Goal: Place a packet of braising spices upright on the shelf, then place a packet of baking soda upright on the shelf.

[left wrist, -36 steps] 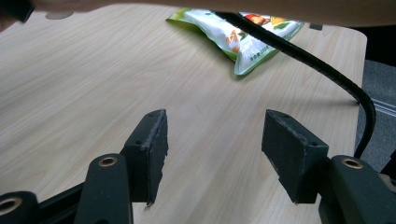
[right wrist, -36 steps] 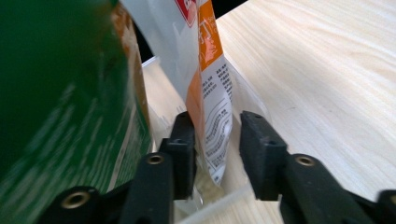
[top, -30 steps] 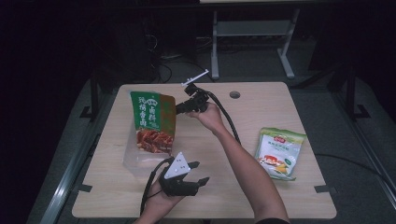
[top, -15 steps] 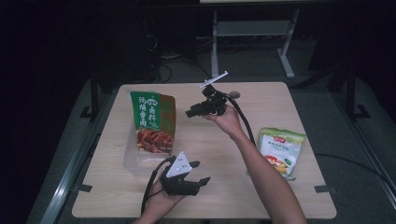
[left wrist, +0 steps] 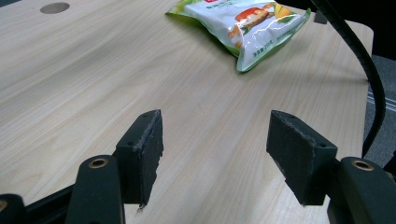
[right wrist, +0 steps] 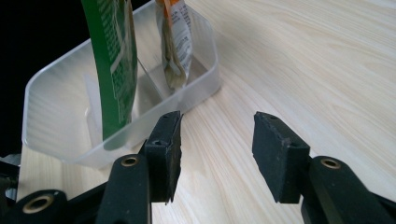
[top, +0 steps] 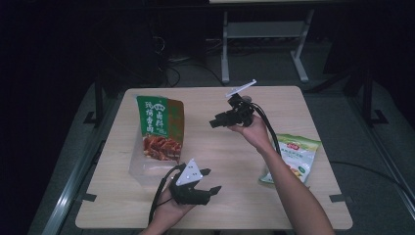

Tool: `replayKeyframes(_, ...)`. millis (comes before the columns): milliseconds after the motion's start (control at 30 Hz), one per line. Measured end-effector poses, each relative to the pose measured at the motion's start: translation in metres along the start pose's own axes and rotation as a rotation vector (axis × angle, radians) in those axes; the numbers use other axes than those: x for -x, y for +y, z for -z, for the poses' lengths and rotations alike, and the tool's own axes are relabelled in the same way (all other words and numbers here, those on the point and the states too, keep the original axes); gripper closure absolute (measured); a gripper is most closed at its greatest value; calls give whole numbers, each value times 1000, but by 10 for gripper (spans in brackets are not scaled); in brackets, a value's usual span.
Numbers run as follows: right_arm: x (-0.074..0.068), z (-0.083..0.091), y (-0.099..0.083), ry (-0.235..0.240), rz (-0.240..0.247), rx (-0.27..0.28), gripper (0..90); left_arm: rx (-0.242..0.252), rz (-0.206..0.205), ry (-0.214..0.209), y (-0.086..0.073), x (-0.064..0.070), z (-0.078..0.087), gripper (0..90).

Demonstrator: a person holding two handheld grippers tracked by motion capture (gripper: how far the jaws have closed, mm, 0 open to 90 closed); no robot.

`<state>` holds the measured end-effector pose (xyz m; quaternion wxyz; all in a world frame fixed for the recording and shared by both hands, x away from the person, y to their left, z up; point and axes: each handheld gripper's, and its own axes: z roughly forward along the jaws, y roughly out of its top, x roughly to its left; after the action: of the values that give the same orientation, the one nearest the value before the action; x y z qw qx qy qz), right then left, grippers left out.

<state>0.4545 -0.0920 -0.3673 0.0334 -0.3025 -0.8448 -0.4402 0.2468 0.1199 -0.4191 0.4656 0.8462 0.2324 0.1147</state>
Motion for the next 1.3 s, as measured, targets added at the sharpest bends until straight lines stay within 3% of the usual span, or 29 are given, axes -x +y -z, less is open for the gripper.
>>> replayKeyframes(533, 2, 47, -27, -80, -20, -7, 454, -12, -12, -7, 0, 1, -3, 346)
replayKeyframes(1033, 3, 76, -60, -141, -34, -31, 417, -14, -12, -14, 2, 0, -6, 336)
replayKeyframes(1300, -2, 86, -74, -143, -38, -37, 405, -13, -15, -14, 2, 1, -6, 334)
